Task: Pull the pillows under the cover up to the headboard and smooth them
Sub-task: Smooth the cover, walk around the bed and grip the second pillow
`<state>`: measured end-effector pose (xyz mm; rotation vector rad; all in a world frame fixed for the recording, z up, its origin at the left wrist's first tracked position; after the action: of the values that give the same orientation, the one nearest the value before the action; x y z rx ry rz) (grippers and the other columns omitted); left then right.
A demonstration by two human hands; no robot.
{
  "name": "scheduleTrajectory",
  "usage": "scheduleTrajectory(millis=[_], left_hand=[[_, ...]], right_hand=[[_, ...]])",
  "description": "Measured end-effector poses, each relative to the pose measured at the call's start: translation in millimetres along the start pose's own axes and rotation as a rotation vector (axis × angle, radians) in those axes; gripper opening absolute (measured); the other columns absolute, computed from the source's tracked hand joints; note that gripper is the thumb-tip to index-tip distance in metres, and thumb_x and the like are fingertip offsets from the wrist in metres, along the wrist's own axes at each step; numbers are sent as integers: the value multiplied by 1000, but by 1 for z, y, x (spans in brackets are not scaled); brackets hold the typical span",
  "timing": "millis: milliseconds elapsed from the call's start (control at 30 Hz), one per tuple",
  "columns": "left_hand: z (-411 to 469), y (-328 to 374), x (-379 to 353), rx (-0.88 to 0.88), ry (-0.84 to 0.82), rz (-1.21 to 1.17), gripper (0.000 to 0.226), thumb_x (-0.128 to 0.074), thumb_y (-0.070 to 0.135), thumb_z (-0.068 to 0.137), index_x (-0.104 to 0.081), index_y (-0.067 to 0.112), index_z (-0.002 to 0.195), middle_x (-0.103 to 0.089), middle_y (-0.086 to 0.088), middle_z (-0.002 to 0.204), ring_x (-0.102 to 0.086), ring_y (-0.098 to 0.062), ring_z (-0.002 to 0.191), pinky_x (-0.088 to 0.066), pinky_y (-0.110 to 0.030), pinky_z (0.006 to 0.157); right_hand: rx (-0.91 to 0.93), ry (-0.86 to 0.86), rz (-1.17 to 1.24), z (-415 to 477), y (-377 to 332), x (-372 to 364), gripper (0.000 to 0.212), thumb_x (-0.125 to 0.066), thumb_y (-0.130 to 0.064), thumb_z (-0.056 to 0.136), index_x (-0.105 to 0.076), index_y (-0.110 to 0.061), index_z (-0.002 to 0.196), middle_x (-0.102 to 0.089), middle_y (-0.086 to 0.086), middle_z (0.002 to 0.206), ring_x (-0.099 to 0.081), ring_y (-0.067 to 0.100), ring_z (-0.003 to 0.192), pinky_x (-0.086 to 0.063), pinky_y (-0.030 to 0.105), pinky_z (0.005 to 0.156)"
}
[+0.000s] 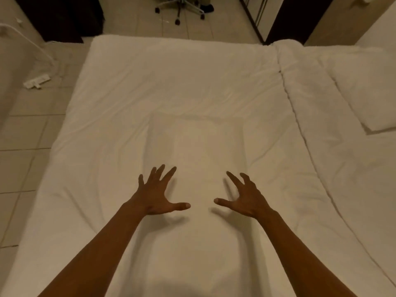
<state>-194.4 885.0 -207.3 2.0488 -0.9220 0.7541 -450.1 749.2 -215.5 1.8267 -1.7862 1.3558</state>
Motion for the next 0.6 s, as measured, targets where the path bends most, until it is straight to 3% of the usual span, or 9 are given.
scheduleTrajectory(millis=[167, 333, 600], left_hand=[[93, -19, -66, 8, 155, 10, 112, -30, 102, 62, 22, 54, 149, 30, 10, 163, 23, -26, 152, 8, -69, 117], [130, -33, -121, -30, 546, 20, 112, -45, 91, 71, -1, 39, 159, 14, 8, 168, 13, -25, 155, -4, -73, 116], [133, -39, -114, -13, 512, -38, 119, -51, 93, 66, 3, 41, 158, 15, 9, 168, 15, -21, 155, -6, -70, 117]], right_hand=[[224, 142, -35, 112, 21, -64, 107, -47, -97, 65, -1, -57, 153, 9, -1, 169, 12, 34, 154, -1, 60, 123], [373, 514, -20, 152, 48, -102, 104, -48, -92, 72, -15, -44, 158, 0, -1, 170, 7, 30, 156, -7, 60, 122], [367, 522, -21, 154, 46, -102, 103, -51, -91, 72, -23, -39, 157, -7, 0, 169, 3, 29, 156, -17, 65, 119]])
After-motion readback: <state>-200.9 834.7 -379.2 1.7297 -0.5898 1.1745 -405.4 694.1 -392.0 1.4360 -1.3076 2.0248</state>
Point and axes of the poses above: each hand's wrist, its own z-axis towards the middle knuckle, its own x-axis out of the back of the hand, y = z × x, the point moved 5 cm from there along z, towards the middle knuckle
